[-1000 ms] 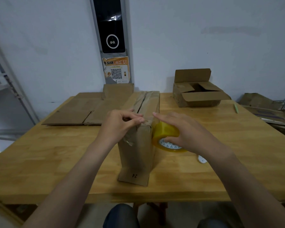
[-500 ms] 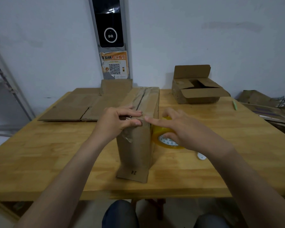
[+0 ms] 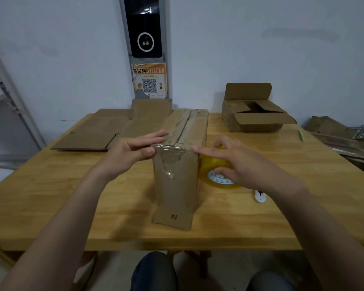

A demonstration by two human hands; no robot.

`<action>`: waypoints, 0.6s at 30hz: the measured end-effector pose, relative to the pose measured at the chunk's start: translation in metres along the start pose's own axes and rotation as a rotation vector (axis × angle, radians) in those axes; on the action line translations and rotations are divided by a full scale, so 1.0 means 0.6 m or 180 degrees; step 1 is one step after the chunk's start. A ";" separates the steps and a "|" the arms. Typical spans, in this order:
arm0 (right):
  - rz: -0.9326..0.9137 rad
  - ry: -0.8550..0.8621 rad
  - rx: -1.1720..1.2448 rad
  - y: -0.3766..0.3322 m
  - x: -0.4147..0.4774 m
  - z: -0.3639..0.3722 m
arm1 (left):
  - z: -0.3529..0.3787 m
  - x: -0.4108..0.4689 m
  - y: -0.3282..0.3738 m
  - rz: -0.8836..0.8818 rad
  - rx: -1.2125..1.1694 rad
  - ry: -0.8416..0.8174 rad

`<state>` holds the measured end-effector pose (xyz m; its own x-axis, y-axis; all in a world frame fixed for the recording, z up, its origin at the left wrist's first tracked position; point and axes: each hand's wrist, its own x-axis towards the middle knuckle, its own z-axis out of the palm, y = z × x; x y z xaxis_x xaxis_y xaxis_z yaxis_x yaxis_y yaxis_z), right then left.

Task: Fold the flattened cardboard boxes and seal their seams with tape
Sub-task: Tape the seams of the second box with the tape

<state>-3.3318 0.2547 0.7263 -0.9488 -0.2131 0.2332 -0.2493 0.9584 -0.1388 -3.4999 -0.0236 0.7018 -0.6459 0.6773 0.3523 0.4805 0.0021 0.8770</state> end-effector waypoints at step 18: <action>0.0140 0.0096 -0.0114 -0.027 0.010 0.010 | 0.088 -0.055 0.013 -0.0409 0.0949 0.2250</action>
<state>-3.3345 0.2369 0.7241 -0.9522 -0.1654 0.2567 -0.2000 0.9730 -0.1152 -3.4437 -0.0070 0.6798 -0.8840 0.0285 0.4665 0.4510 0.3145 0.8353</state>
